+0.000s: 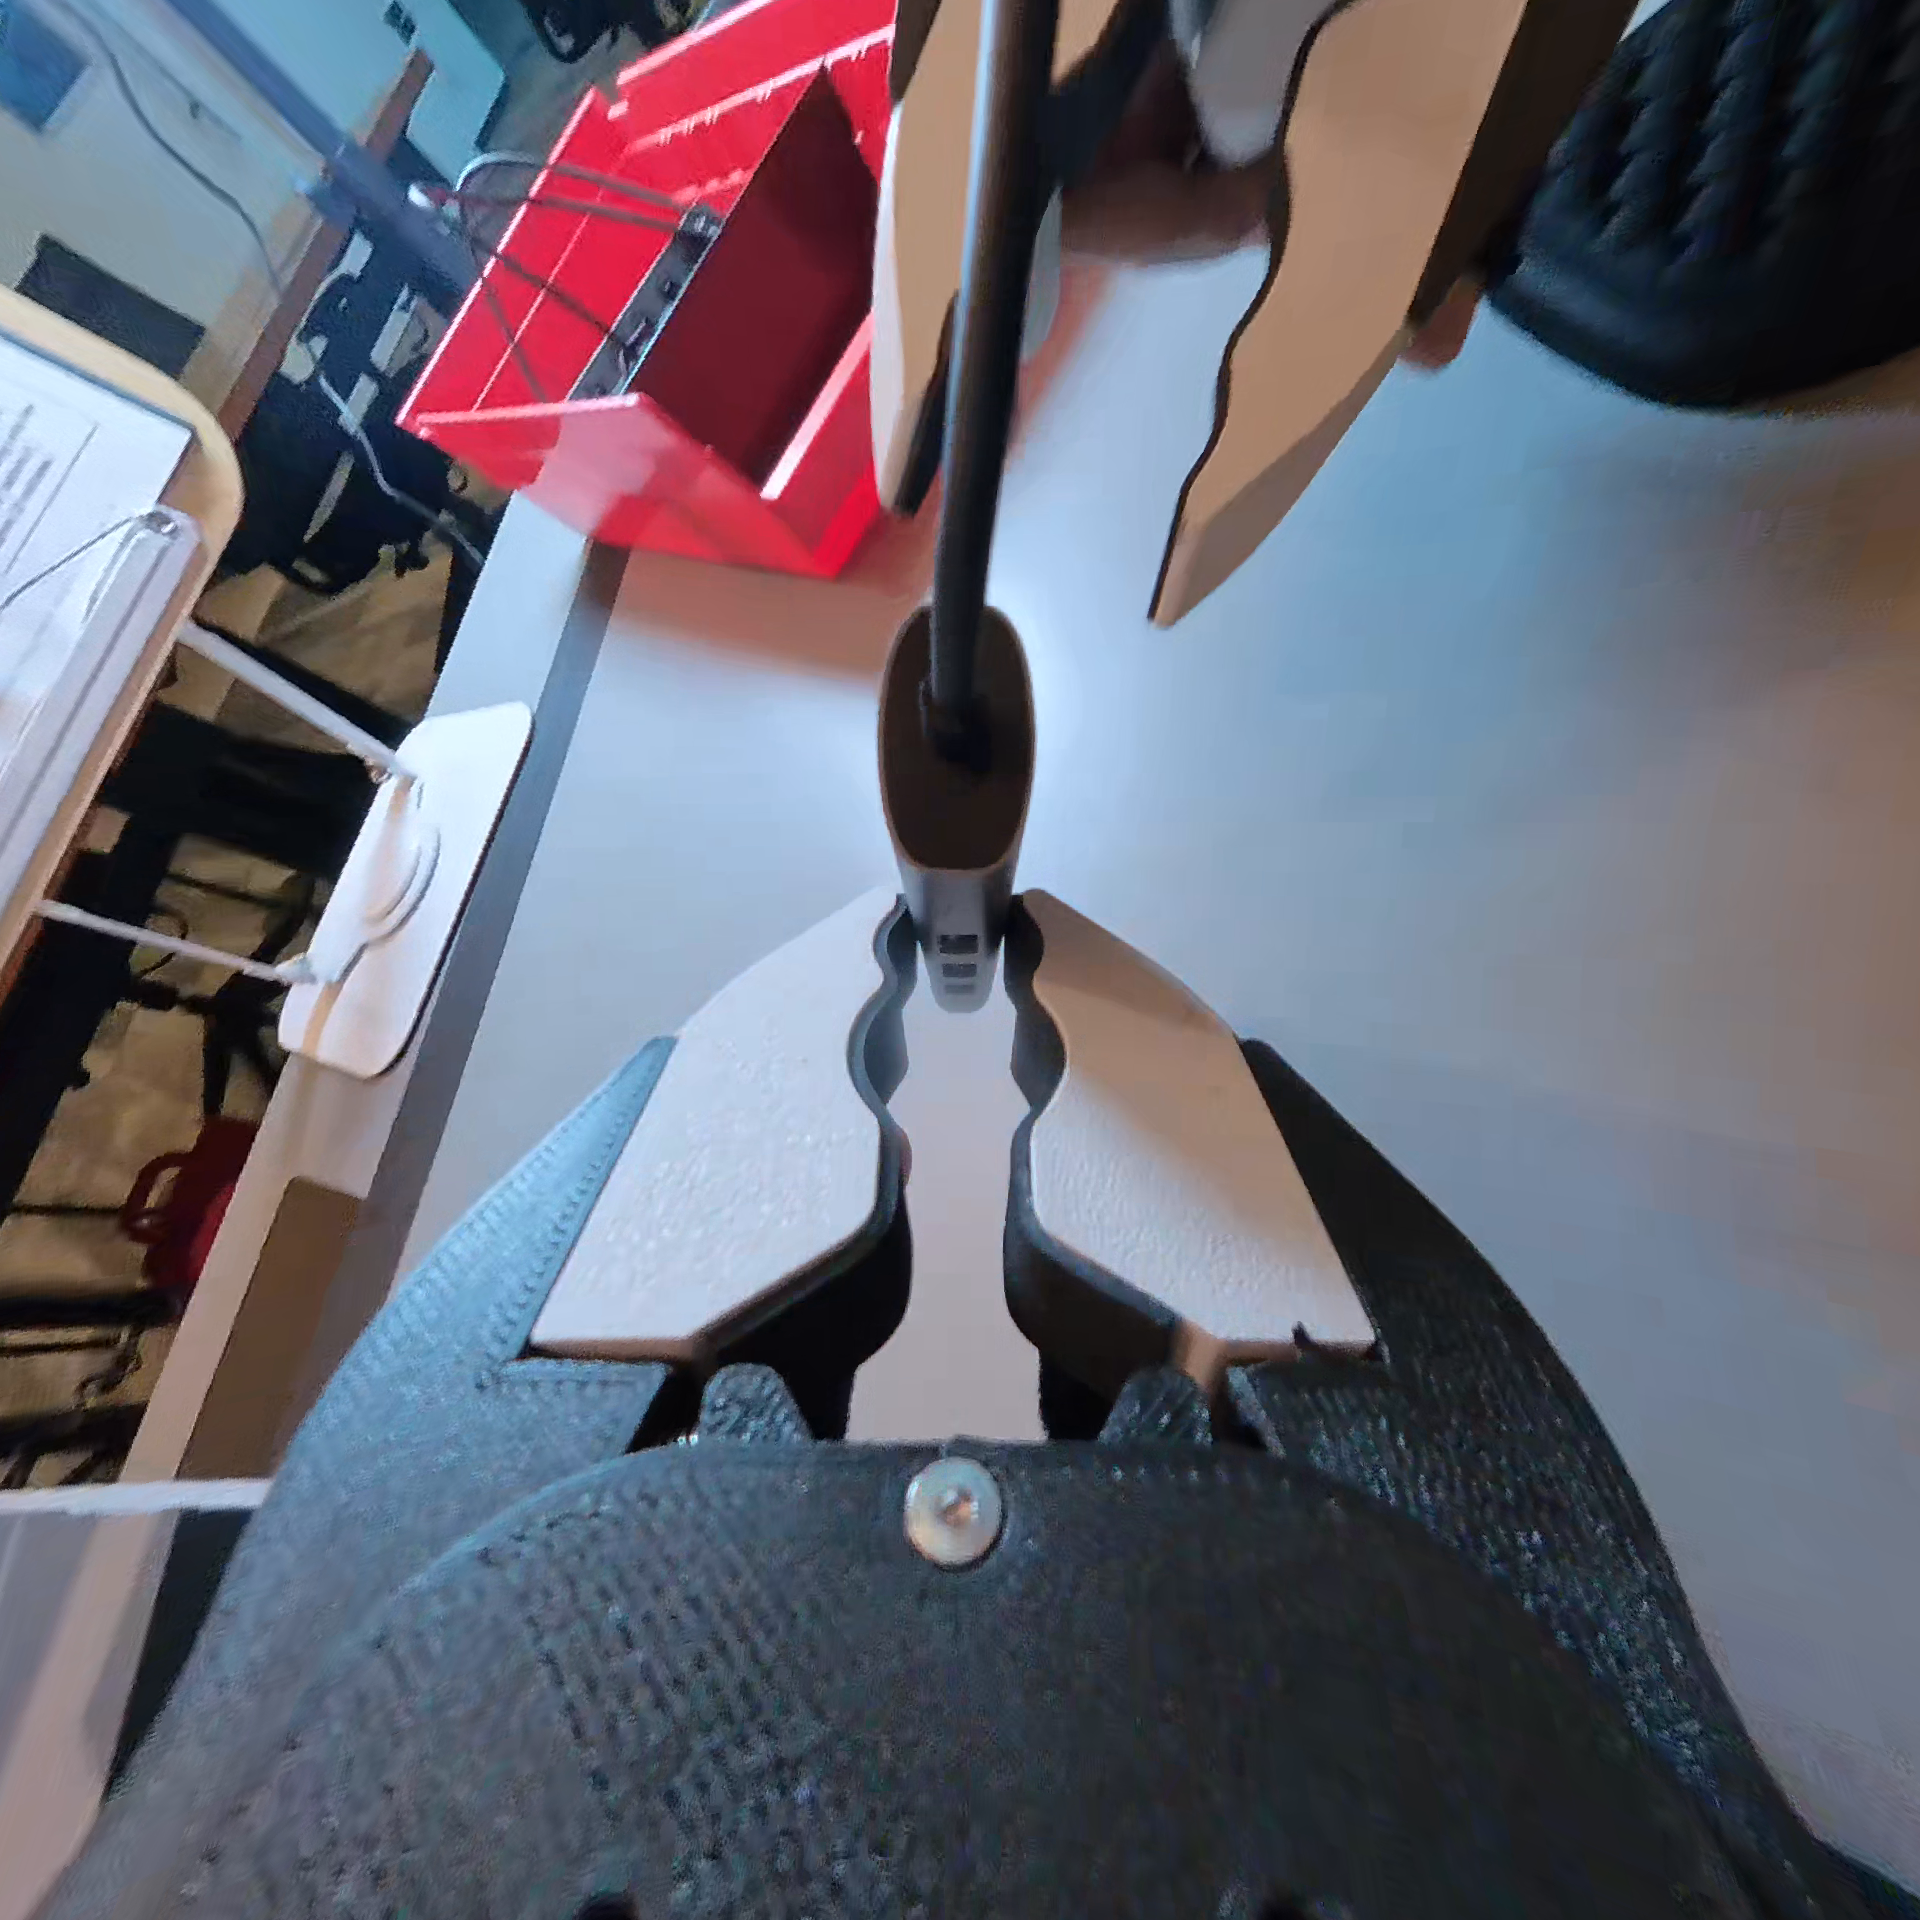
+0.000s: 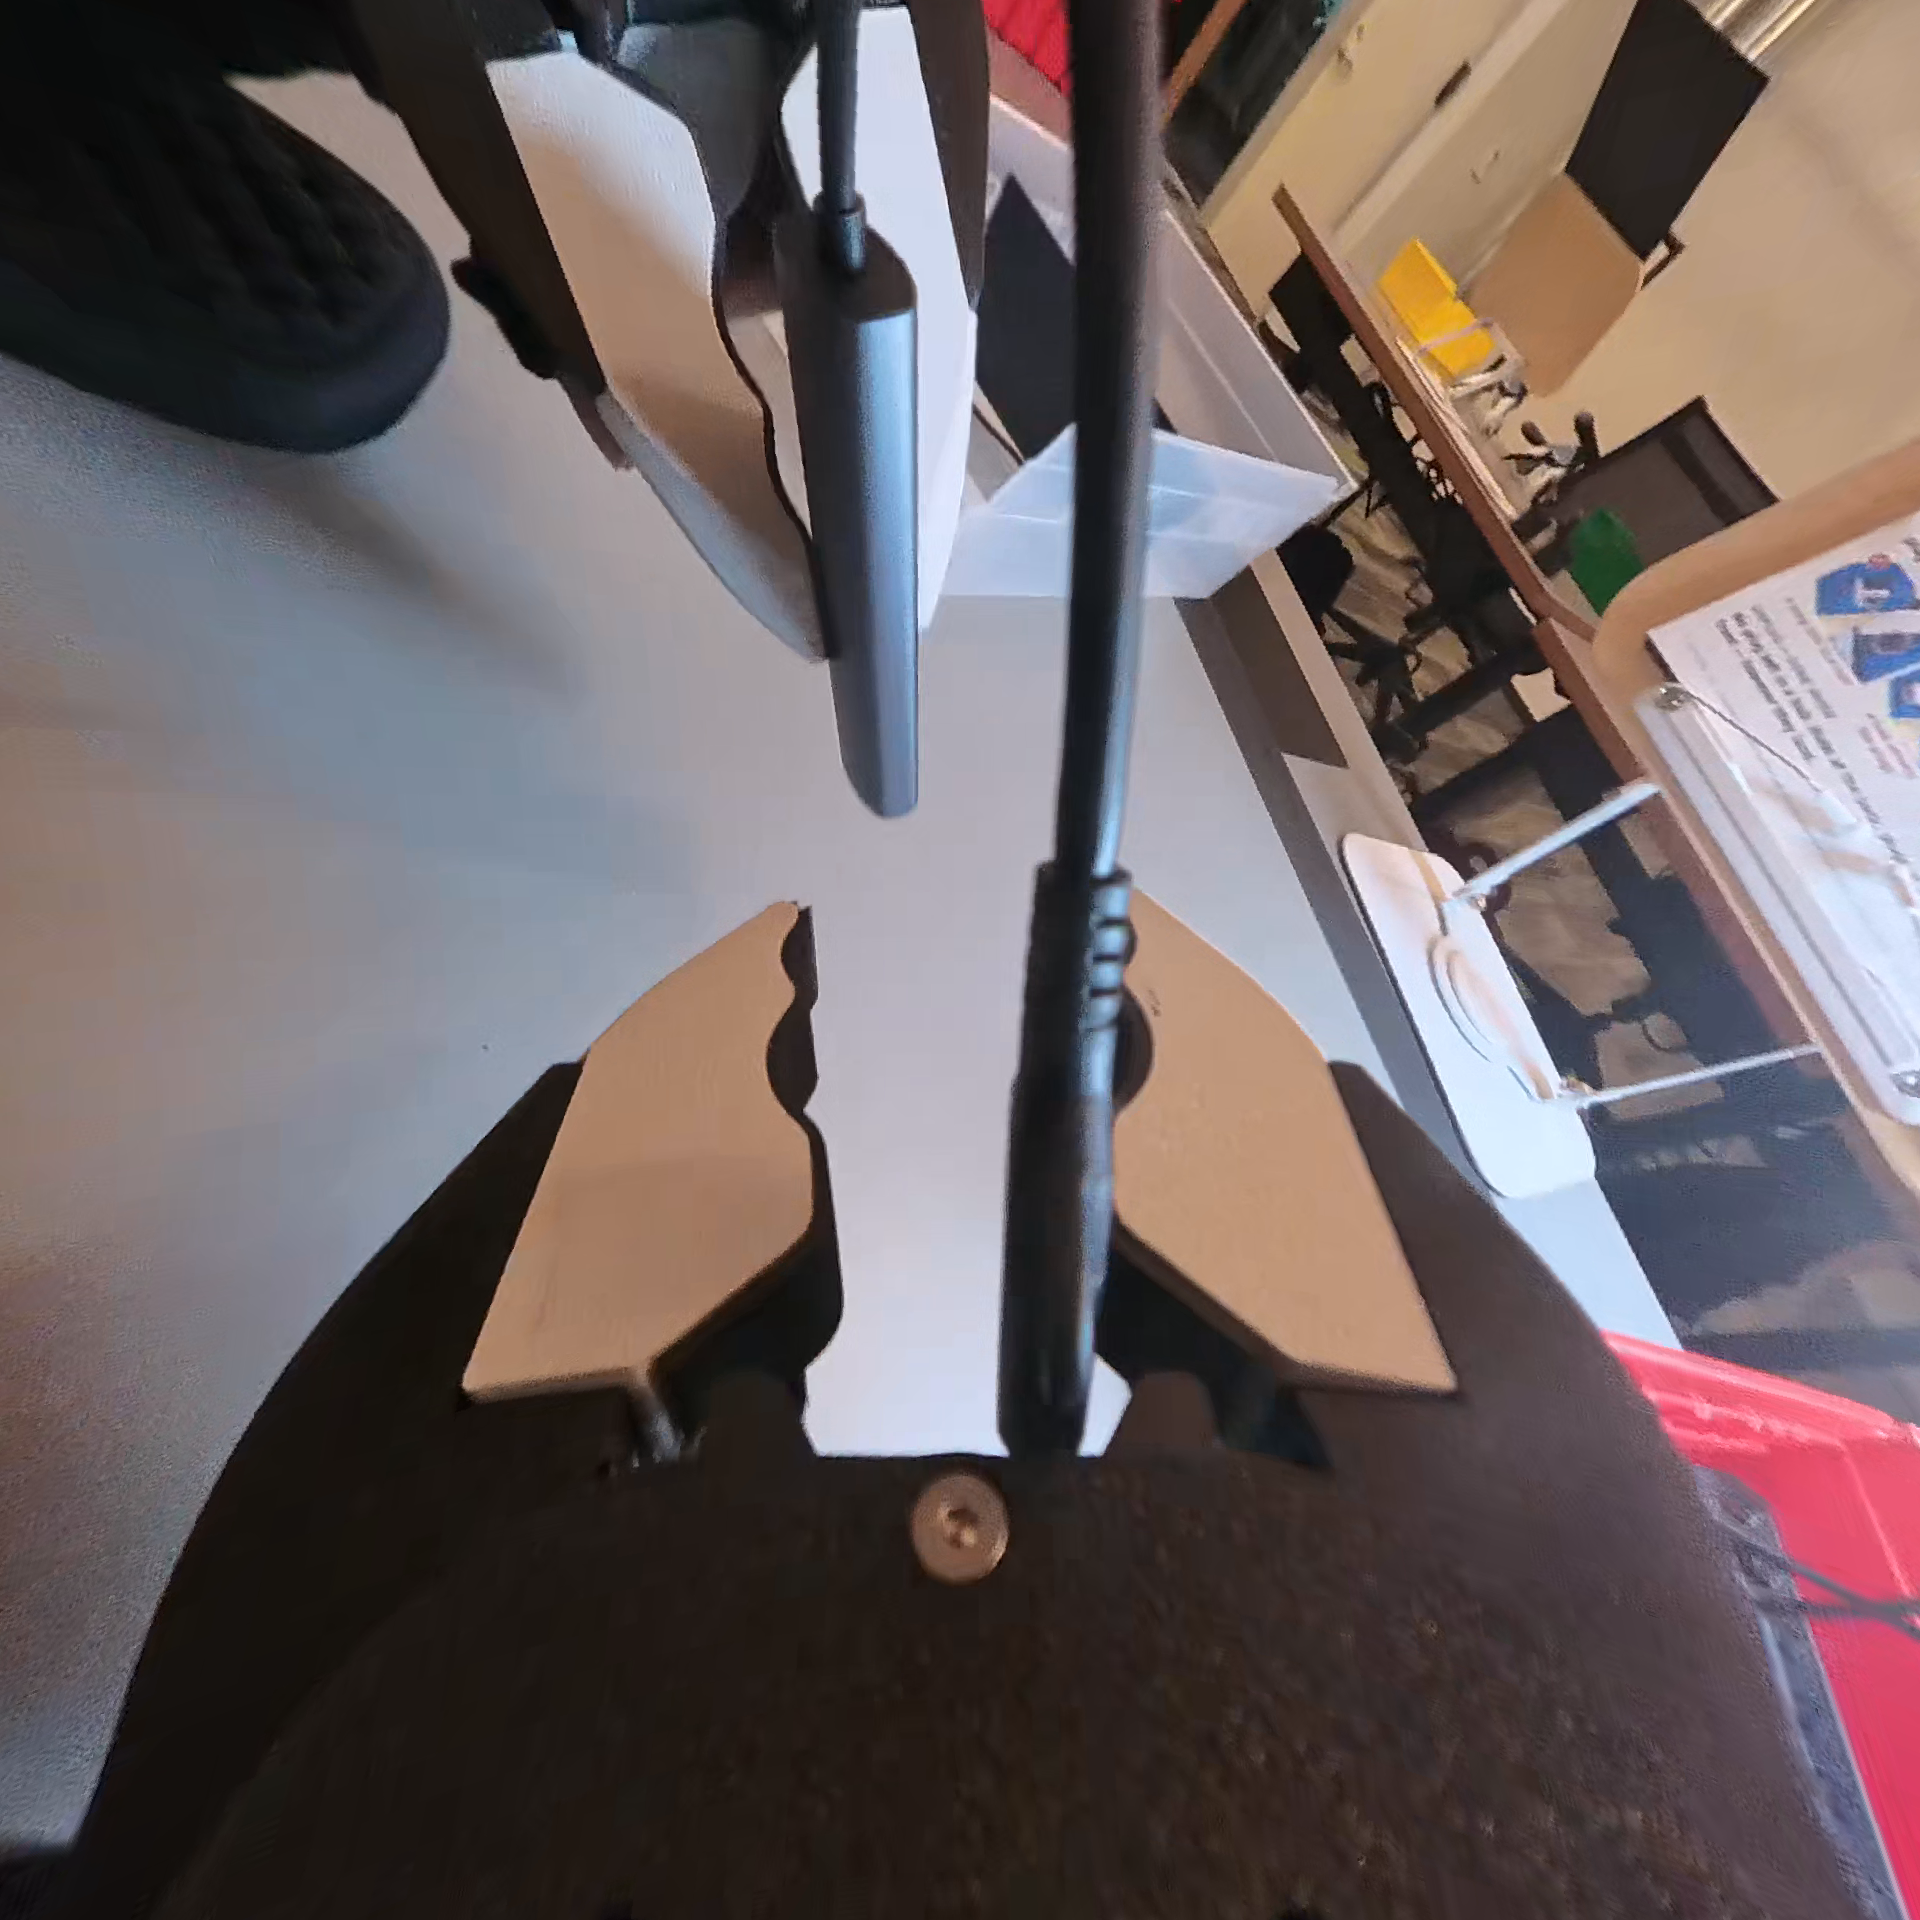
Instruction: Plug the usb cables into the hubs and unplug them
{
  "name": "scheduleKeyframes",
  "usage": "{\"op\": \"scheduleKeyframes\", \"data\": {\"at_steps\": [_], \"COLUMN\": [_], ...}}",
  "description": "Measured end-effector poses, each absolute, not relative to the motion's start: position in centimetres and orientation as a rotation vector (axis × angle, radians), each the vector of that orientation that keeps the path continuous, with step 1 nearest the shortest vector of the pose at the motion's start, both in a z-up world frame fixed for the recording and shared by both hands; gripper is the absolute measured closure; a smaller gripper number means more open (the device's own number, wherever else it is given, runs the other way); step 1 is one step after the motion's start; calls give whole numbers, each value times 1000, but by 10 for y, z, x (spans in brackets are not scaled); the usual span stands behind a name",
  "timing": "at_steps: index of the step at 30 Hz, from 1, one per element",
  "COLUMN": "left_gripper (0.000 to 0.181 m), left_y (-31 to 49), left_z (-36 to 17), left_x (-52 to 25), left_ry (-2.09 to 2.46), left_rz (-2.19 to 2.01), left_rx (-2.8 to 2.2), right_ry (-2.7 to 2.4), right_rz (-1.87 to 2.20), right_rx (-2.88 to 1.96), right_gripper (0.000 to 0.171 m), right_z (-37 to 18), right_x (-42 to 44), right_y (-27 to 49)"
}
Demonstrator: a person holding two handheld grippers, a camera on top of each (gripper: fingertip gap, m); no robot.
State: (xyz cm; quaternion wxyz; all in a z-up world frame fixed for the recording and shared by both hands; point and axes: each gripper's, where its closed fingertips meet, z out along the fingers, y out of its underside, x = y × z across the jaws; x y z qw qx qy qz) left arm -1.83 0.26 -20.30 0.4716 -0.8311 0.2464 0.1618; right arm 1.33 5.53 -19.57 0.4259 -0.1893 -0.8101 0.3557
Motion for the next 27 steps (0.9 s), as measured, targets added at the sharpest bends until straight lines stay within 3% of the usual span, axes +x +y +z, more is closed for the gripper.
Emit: {"op": "scheduleKeyframes", "data": {"at_steps": [10,20,27], "left_gripper": [165,165,165], "left_y": [2,12,9], "left_z": [-216,-234,-240], "left_x": [-19,14,15], "left_ry": [634,785,808], "left_rz": [402,397,395], "left_rx": [-2112,-2154,-2173], "right_ry": [-2057,-2089,-2115], "right_rz": [793,858,919], "right_rx": [-429,-249,-282], "right_gripper": [115,143,154], "right_z": [-199,-212,-218], "right_x": [14,19,20], "right_y": [51,4,-1]}}
